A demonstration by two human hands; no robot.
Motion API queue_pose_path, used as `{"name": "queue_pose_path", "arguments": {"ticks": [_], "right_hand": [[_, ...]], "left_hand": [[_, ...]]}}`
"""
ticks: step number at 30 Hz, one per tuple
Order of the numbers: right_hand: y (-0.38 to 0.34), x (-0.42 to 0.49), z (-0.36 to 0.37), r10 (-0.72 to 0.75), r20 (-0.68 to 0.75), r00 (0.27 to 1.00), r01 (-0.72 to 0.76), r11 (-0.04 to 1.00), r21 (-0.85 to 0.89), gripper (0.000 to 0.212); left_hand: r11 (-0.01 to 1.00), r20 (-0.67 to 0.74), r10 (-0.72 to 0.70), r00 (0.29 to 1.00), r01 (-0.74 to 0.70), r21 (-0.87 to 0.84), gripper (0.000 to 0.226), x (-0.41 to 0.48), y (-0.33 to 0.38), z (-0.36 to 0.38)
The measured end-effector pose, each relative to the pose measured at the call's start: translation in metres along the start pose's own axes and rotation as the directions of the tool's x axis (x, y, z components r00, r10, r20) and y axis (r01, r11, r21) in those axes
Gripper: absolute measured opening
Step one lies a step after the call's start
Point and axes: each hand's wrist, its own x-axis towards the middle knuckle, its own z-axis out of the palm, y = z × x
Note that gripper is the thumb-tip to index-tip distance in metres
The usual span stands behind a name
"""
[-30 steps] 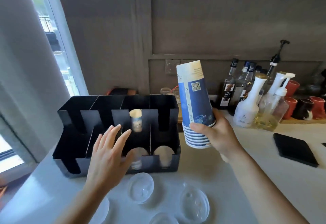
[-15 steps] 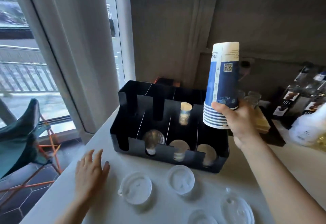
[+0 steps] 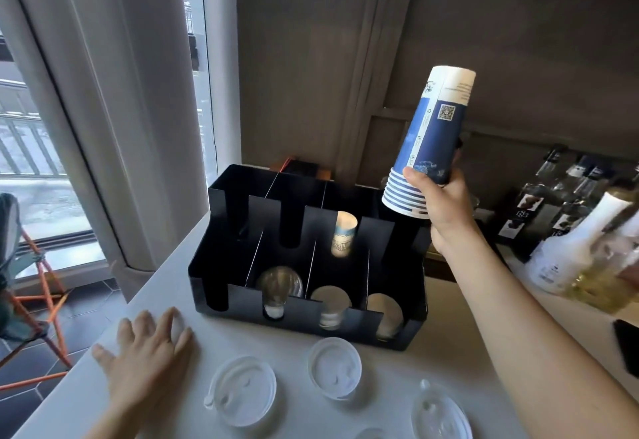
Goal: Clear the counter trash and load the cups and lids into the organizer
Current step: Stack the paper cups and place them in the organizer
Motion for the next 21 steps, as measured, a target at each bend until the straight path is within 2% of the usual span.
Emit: {"name": "queue_pose_path", "arguments": {"ticks": [5, 13, 18, 21], "right_hand": [[0.010, 0.013, 0.001, 0.061, -0.020, 0.998, -0.063, 0.992, -0.111, 0.076], [0.028, 0.023, 0.004, 0.075, -0.080, 0.994, -0.094, 0.961, -0.260, 0.082], [0.035, 0.029, 0.007, 0.057, -0.032, 0.998, -0.065, 0.878, -0.475, 0.089], [0.036, 0.032, 0.004, 0.079, 0.009, 0.997, -0.061, 0.839, -0.541, 0.085]], "left_hand": [[0.999, -0.043, -0.026, 0.999, 0.025, -0.027, 0.025, 0.002, 0.003, 0.001], [0.999, -0.022, 0.004, 1.000, -0.003, 0.044, 0.041, 0.001, 0.000, -0.001], [0.998, -0.004, 0.009, 1.000, -0.008, 0.056, 0.048, 0.002, -0.002, 0.000], [0.999, -0.020, 0.017, 1.000, -0.016, 0.044, 0.046, 0.004, -0.002, 0.003]]}}
